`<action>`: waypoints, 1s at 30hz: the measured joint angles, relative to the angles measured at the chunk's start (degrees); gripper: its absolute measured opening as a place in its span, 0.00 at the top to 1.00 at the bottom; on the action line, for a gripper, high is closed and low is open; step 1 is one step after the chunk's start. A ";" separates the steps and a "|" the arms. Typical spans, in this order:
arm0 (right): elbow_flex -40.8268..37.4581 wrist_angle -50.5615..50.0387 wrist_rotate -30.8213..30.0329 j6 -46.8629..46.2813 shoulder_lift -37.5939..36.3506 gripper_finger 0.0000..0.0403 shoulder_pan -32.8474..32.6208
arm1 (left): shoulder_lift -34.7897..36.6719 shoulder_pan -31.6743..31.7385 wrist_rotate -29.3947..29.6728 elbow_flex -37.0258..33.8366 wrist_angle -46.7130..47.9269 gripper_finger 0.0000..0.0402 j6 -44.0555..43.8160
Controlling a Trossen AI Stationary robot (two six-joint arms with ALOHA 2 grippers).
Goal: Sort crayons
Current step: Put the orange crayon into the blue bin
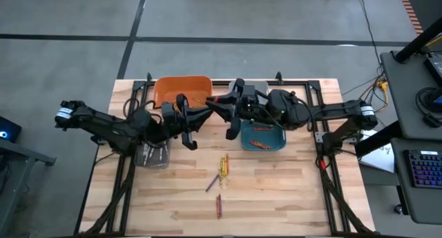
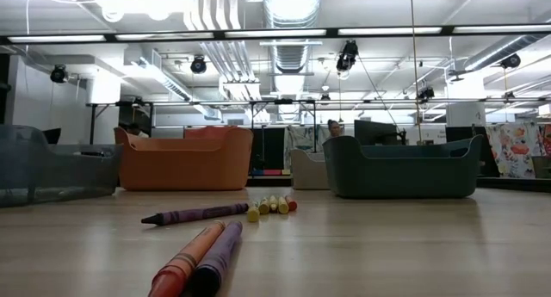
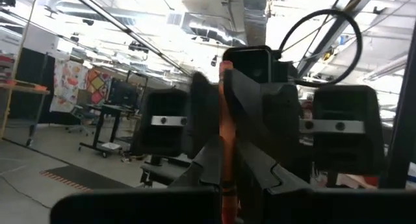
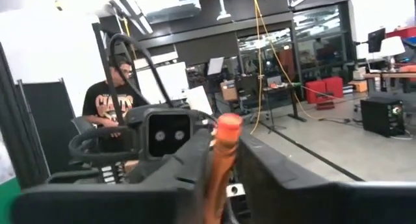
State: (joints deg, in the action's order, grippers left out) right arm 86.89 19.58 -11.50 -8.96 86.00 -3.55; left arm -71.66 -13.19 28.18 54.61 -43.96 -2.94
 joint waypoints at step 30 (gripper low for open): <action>-11.87 -82.29 1.11 -13.54 -3.92 0.97 8.13 | 1.79 -0.02 3.96 0.00 7.33 0.68 -5.55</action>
State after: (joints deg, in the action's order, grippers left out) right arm 75.02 -62.71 -10.39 -22.50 82.08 4.58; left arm -69.87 -13.21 32.14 54.61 -36.63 -8.49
